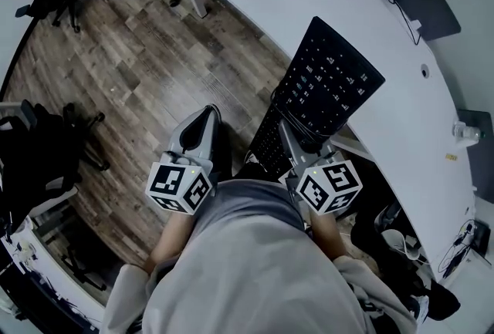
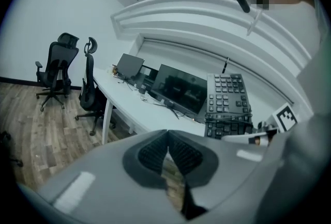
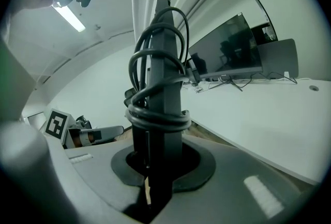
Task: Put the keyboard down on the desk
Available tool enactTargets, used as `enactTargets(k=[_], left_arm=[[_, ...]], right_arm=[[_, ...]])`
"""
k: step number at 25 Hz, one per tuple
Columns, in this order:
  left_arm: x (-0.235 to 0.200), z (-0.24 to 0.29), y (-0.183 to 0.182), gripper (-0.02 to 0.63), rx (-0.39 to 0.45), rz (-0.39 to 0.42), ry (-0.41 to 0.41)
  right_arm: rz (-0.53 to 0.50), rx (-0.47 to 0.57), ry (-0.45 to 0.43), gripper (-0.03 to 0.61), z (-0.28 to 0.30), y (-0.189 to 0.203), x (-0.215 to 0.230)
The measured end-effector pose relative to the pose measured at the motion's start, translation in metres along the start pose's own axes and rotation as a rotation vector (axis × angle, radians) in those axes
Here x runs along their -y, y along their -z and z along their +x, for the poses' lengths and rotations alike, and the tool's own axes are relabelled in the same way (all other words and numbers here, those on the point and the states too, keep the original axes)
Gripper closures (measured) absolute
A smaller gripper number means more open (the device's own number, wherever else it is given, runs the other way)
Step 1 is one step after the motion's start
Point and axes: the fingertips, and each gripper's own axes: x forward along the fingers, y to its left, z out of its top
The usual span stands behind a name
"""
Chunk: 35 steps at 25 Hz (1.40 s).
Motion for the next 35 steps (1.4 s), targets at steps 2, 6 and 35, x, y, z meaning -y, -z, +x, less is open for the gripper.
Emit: enactTargets(k=[2, 6, 35], left_arm=[[-0.015, 0.009, -0.012, 0.614, 0.002, -0.007, 0.006], [-0.057, 0.025, -0.046, 0.614, 0.012, -0.025, 0.01], [-0.185, 0.083, -0.153, 0.614, 0.053, -0.024, 0.122]], right_arm=[[0.01, -0.001, 0.002, 0.509, 0.017, -0.009, -0.002], [0.016, 0.002, 0.017, 0.509, 0.06, -0.037, -0.013], [0.08, 0.151, 0.124, 0.509, 0.182, -0.129, -0.04]])
